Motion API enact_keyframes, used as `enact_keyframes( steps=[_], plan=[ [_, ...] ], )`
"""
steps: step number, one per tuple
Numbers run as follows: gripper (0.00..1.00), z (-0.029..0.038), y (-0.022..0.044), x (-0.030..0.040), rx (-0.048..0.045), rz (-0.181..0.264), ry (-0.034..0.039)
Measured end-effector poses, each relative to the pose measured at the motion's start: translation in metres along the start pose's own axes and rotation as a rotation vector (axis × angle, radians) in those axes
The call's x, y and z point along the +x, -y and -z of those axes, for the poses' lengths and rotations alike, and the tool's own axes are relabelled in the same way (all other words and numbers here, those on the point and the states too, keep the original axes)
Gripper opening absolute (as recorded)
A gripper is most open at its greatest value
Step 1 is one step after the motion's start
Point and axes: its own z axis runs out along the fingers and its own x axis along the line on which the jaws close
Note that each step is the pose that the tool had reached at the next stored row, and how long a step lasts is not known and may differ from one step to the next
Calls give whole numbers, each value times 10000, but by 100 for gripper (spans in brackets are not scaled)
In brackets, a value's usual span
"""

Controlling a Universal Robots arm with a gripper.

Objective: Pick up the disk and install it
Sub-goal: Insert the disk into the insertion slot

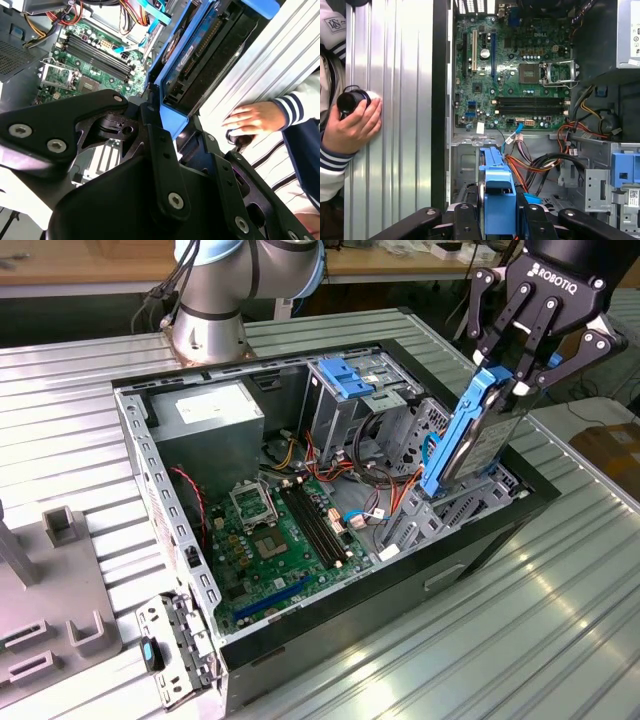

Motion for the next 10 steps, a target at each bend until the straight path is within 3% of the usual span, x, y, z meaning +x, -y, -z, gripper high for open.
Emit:
enact_keyframes(
  steps=[10],
  plan=[
    [37,-48,4,-3,0,0,-1]
  ],
)
